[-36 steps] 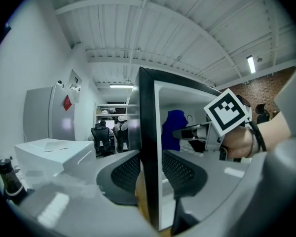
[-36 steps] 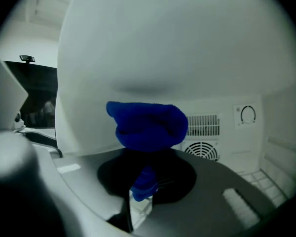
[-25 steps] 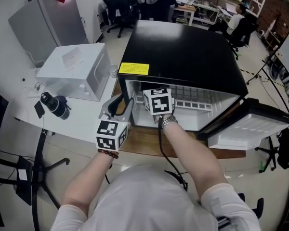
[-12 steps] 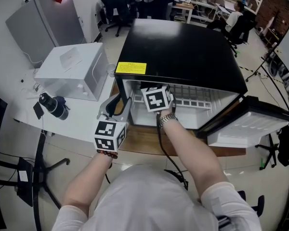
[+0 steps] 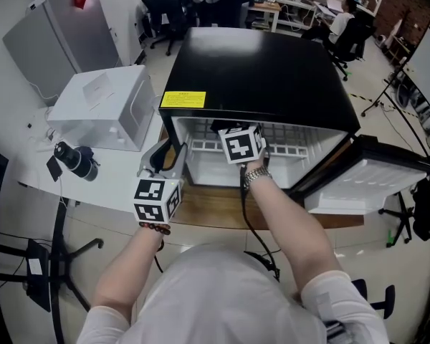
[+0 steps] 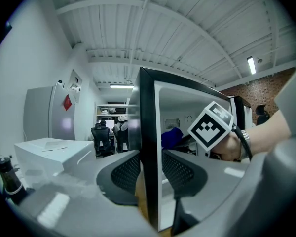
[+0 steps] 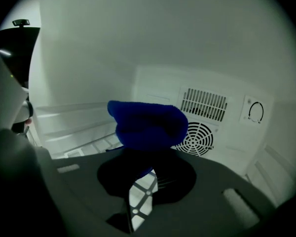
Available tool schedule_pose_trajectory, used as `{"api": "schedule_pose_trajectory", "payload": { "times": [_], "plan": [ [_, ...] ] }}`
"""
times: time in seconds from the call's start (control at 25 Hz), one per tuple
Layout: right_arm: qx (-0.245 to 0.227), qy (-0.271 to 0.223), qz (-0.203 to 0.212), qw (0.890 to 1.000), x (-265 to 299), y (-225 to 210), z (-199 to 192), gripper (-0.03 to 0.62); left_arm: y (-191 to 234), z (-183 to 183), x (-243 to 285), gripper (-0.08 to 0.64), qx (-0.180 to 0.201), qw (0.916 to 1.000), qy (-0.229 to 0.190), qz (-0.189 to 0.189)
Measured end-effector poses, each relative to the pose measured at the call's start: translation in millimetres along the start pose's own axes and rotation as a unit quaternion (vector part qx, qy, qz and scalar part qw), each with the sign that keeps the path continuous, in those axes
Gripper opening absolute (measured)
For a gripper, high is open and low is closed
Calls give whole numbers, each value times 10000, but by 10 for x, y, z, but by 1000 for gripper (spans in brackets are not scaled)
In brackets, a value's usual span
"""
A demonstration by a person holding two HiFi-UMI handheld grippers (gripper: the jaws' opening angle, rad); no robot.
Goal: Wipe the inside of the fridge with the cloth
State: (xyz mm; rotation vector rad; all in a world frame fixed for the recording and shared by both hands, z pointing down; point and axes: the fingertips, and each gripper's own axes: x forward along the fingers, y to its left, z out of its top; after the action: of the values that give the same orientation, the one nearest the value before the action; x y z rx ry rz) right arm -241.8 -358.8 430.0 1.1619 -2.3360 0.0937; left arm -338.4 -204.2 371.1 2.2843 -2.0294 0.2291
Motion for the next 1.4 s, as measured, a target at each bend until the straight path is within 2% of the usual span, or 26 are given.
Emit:
{"api": "schedule_pose_trajectory", "payload": {
  "times": [0.96,1.4],
  "plan": [
    [454,258,-912,9945,-400,-1198,-516,57,14,4,3,130,-122,9997,-50,186],
    [657,316,-1215,9899,-535,-1487,-649,57,19,-2,4,130,-142,9996,-53,228]
  ]
}}
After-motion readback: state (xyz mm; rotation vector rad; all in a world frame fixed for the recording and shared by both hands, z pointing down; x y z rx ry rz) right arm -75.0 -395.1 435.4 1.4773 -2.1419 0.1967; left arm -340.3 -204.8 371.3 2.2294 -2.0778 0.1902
